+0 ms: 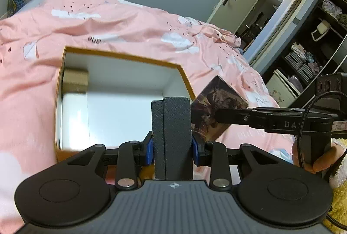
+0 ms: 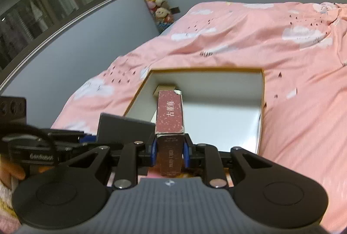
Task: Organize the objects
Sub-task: 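Carry grey box into orange box and open left tool while right carries maroon box, then lower maroon box into orange box beside grey box, open right tool, then withdraw both tools from the orange box toward the items on the bedspread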
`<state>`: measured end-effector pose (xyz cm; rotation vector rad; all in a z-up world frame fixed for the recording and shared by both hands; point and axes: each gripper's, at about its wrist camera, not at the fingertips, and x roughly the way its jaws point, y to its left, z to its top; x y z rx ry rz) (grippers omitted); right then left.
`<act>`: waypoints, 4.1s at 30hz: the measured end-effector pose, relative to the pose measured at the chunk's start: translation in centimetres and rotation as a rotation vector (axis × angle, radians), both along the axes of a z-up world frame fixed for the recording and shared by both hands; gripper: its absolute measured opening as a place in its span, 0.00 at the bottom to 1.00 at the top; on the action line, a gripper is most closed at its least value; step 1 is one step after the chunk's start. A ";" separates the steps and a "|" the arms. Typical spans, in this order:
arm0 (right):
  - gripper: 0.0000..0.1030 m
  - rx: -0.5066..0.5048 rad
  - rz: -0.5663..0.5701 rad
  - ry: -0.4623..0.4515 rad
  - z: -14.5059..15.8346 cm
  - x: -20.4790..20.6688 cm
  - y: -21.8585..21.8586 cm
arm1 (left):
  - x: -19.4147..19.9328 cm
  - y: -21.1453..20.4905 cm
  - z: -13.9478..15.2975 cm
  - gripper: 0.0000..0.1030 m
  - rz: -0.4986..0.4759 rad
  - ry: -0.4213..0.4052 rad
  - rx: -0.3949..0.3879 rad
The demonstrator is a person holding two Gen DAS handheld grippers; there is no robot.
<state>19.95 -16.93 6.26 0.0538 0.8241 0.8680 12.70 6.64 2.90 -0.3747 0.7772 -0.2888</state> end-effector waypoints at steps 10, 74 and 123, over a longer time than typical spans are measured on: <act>0.23 -0.052 -0.058 0.116 -4.3 7.3 4.3 | 8.1 3.8 -4.2 0.36 0.045 0.131 -0.028; 0.25 -0.096 -0.110 0.399 -13.4 20.6 10.8 | 17.6 -0.6 -11.1 0.54 -0.086 0.260 0.644; 0.47 -0.679 0.455 -0.189 -13.8 15.1 15.2 | 16.6 1.7 -10.1 0.47 -0.028 0.225 0.511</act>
